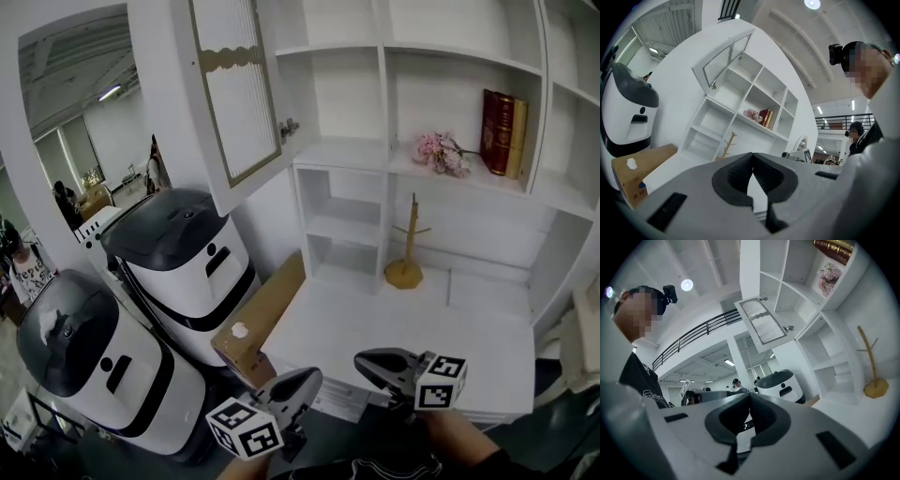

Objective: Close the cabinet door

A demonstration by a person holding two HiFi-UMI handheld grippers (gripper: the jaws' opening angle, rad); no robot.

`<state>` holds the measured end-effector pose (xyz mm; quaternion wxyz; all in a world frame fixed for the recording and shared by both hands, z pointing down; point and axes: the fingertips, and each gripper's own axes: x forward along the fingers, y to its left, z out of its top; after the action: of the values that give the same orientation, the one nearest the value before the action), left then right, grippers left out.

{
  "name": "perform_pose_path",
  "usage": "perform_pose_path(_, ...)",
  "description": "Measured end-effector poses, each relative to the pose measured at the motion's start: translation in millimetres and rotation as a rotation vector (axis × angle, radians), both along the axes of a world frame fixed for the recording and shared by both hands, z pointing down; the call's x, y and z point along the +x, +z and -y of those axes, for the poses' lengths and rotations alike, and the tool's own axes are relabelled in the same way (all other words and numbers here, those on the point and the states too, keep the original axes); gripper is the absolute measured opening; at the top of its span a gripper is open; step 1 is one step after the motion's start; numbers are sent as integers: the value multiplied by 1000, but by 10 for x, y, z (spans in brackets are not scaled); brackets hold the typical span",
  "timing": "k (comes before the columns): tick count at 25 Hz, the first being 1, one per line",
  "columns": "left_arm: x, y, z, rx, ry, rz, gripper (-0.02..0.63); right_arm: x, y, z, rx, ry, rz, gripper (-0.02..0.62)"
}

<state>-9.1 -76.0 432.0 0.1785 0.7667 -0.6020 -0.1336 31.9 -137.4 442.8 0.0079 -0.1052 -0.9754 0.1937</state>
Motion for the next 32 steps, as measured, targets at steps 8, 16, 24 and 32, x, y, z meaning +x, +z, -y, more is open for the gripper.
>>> perform_pose_path(8, -166, -240, 211, 87, -4, 75, 3, -213, -233, 254, 57, -19, 44, 6)
perform_pose_path(16, -663, -363, 230, 130, -47, 88, 5, -578, -342, 363, 64, -26, 66, 6)
perform_pose_path(24, -1603, -696, 316, 195, -64, 98, 14, -1103, -410, 681, 51, 59, 90, 6)
perform_pose_path(32, -2541, -1053, 545, 301, 5, 39, 63, -1628, -539, 980, 95, 143, 89, 6)
